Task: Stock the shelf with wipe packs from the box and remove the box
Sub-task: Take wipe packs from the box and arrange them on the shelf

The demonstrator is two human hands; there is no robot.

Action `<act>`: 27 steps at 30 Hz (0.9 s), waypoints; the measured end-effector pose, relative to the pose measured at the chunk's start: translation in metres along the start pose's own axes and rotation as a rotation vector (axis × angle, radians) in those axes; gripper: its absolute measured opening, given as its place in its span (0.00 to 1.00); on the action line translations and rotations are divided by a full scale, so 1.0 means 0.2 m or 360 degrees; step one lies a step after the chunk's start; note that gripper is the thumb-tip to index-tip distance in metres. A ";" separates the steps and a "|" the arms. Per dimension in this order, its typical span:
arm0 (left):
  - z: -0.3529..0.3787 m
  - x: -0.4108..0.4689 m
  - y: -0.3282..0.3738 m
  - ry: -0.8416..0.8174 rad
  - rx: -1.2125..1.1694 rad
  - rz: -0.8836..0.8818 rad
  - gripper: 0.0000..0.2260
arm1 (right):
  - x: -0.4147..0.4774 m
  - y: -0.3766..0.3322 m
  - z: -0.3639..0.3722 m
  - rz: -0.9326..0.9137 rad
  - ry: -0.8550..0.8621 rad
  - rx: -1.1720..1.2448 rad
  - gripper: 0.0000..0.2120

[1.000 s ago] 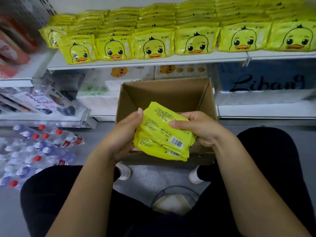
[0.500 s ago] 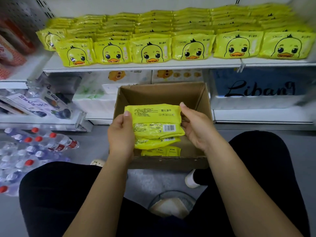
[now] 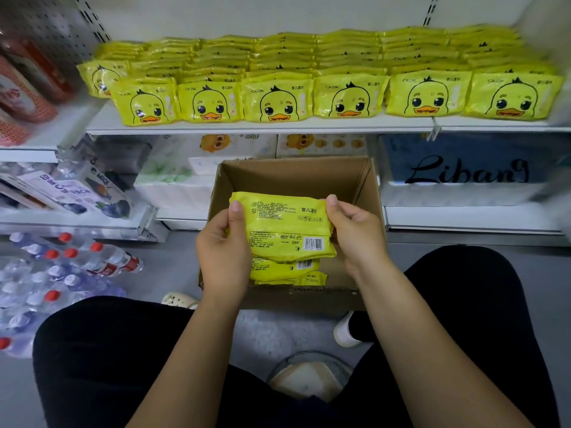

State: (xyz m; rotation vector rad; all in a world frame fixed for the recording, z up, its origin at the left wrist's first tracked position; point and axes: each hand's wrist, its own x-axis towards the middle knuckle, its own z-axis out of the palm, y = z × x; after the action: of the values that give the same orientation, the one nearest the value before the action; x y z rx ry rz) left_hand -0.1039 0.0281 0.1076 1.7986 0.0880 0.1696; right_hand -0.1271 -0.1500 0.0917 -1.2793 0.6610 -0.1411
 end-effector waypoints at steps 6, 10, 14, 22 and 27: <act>-0.03 -0.03 -0.01 0.0126 0.0066 0.0062 0.24 | -0.01 -0.03 0.00 -0.0360 0.0133 -0.0695 0.16; -0.04 -0.04 -0.03 0.0157 -0.0002 -0.0011 0.24 | -0.02 -0.06 0.01 -0.0178 0.0009 -0.0271 0.09; -0.05 -0.04 -0.05 0.0066 -0.0065 -0.0103 0.23 | -0.03 -0.03 0.00 -0.0162 -0.0027 -0.0059 0.08; -0.10 -0.01 0.00 -0.0273 -0.0265 -0.0555 0.15 | -0.02 -0.01 -0.05 -0.0335 -0.0194 -0.0308 0.09; -0.14 0.01 0.00 -0.0284 -0.0124 -0.0485 0.18 | -0.01 0.00 -0.04 -0.0373 -0.0191 -0.0337 0.09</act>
State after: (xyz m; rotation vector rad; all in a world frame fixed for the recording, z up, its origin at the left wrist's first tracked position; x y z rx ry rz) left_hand -0.1069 0.0556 0.1146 1.6922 0.2233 -0.2023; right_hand -0.1334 -0.1564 0.0916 -1.5559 0.4295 -0.1883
